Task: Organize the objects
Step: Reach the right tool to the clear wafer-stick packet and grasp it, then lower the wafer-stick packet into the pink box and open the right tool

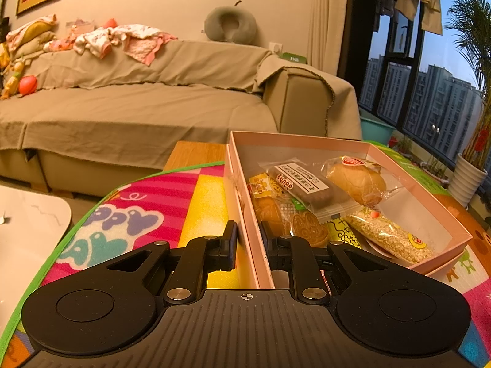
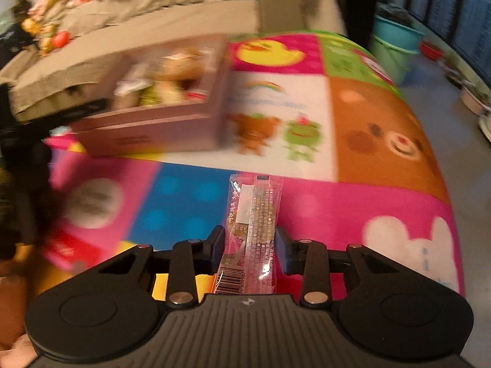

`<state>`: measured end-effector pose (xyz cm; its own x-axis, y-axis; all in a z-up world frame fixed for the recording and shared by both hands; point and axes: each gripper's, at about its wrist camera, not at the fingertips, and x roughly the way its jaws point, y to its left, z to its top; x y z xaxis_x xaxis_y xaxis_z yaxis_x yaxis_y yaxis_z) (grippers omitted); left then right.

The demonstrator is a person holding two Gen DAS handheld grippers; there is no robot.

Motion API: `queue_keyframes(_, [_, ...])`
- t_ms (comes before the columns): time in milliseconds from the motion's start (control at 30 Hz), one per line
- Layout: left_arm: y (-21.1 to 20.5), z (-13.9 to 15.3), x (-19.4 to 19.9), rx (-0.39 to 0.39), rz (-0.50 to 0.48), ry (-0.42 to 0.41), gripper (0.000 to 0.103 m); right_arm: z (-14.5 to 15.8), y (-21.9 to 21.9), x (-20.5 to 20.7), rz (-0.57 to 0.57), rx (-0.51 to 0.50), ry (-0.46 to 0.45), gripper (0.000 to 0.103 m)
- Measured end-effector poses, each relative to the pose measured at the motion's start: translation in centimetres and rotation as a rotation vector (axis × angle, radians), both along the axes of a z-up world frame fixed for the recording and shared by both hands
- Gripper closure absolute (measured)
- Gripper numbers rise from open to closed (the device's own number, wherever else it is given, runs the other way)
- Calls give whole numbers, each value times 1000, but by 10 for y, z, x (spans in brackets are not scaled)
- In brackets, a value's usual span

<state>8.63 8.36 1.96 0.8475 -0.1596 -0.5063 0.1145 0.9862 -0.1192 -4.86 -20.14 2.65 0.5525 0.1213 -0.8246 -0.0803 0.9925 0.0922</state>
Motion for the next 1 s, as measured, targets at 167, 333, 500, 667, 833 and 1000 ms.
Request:
queue_keyframes(167, [0, 0, 0, -1, -1, 0, 85, 41, 41, 1, 104, 7, -67, 68])
queue_keyframes(333, [0, 0, 0, 0, -1, 0, 85, 108, 74, 6, 180, -35, -238, 68])
queue_keyframes(500, [0, 0, 0, 0, -2, 1, 85, 158, 97, 26, 201, -52, -364, 68])
queue_keyframes(667, [0, 0, 0, 0, -2, 1, 85, 172, 120, 57, 195, -81, -398, 68])
queue_keyframes(833, [1, 0, 1, -1, -3, 1, 85, 163, 131, 95, 157, -71, -375, 68])
queue_keyframes(1000, [1, 0, 1, 0, -3, 1, 85, 143, 132, 125, 106, -63, -337, 68])
